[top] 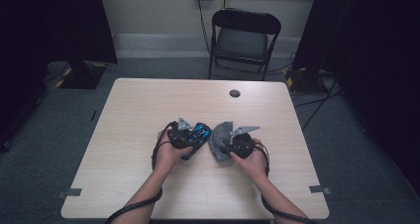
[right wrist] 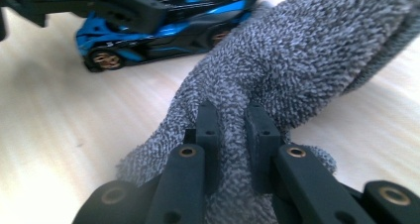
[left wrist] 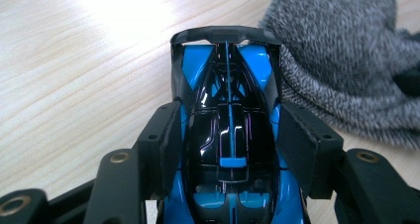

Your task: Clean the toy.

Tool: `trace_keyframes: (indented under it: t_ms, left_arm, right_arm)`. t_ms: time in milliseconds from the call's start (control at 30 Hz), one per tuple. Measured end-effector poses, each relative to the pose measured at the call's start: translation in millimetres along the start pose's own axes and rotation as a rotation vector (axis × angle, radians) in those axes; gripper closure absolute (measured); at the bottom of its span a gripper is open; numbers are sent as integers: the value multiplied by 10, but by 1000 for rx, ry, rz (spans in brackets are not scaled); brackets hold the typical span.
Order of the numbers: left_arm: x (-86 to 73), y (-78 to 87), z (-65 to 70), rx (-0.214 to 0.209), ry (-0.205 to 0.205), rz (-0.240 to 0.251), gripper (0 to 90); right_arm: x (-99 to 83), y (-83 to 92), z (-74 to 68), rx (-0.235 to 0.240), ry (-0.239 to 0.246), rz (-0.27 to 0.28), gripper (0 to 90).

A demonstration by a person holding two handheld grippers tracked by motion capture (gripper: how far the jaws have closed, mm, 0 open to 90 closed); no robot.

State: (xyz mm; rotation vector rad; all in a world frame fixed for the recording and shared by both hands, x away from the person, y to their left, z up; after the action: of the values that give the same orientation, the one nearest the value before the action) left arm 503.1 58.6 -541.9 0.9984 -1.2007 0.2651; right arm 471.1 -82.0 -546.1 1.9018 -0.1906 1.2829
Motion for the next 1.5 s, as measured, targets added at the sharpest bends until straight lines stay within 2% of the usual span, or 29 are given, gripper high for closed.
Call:
trace_keyframes:
  t_ms: [33, 100, 167, 200, 367, 400, 800, 867, 1033, 1100, 1233, 1500]
  left_arm:
    - [0, 0, 0, 0, 0, -1, 435]
    - [0, 0, -1, 0, 1, 0, 435]
    - [0, 2, 0, -1, 0, 0, 436]
    - [-2, 4, 1, -3, 4, 0, 435]
    - [-6, 8, 0, -4, 4, -2, 436]
    - [-5, 7, 0, -3, 5, 0, 436]
    - [-5, 9, 1, 3, 1, -1, 436]
    - [-5, 13, -8, 7, -10, -1, 436]
    - [-9, 15, 1, 4, 5, 2, 437]
    - [-8, 17, -1, 5, -1, -1, 437]
    - [-5, 14, -4, 10, -2, -3, 437]
    - [-8, 18, 0, 9, 3, -5, 437]
  right_arm:
    - [0, 0, 0, 0, 0, 0, 792]
    - [-11, -5, -83, 33, -6, 3, 793]
    - [-15, -3, -103, 39, -3, 4, 793]
    - [-17, 0, -156, 70, -17, 17, 794]
    - [-58, 9, -252, 111, -27, 18, 794]
    - [-74, 8, -306, 130, -19, 19, 794]
    - [-108, -21, -555, 202, 5, 20, 794]
    - [-114, -29, -602, 215, 12, 19, 794]
    - [-114, -46, -653, 244, 6, 25, 794]
    - [-112, -58, -680, 253, 9, 26, 794]
    - [-119, -78, -788, 291, -4, 28, 794]
    - [-137, -95, -932, 336, -4, 26, 794]
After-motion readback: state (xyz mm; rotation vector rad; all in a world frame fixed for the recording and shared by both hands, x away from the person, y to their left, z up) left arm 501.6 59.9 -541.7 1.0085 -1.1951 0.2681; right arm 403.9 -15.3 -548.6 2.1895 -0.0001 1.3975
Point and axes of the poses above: each handheld gripper's, and its own axes: y roughly backward along the jaws, x roughly out of its top, z roughly to its right, the point moved 10 cm from there along -y, roughly forward along the jaws, and after that the axes turned 11 degrees about z, right-handed, at the moved point
